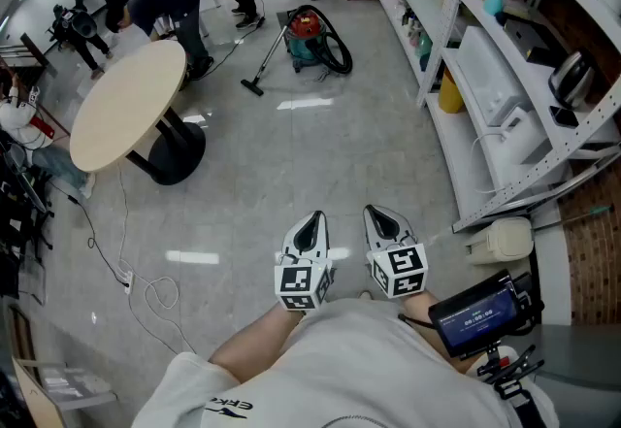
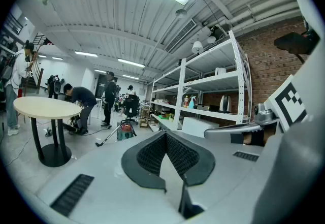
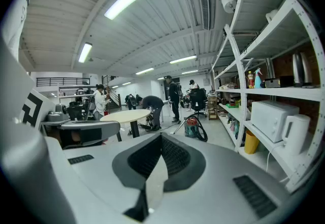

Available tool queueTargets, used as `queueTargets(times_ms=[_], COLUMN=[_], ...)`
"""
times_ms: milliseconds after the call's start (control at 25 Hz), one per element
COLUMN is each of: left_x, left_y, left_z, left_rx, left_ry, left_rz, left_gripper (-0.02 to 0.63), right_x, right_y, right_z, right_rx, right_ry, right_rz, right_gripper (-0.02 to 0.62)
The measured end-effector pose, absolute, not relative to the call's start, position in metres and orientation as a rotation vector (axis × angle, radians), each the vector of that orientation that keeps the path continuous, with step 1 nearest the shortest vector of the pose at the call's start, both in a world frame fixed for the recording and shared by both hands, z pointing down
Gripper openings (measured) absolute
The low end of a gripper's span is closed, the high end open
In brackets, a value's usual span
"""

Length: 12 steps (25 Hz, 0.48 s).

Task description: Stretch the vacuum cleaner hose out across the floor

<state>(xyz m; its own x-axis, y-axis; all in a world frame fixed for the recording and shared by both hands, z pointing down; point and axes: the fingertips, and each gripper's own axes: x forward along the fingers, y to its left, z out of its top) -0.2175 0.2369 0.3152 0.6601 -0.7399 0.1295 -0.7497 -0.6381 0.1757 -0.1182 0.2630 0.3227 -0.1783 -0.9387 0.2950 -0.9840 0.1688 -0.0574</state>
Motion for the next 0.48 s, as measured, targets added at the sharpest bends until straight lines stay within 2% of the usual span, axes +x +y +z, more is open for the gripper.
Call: queueTargets(times_ms=[480], left_x=[-0.2209], left_y=[0.2422], left_z=[0.3242], left_rx=[2.657], left_ry=[-1.214], left_rz=[0.068], left_gripper=[0.002], right_x=[-0.1213], right_y=[0.265], right_z=[0.3299], right_rx=[1.869], right_ry=[-2.258], right_rz=[0.386], right_gripper=[0.002])
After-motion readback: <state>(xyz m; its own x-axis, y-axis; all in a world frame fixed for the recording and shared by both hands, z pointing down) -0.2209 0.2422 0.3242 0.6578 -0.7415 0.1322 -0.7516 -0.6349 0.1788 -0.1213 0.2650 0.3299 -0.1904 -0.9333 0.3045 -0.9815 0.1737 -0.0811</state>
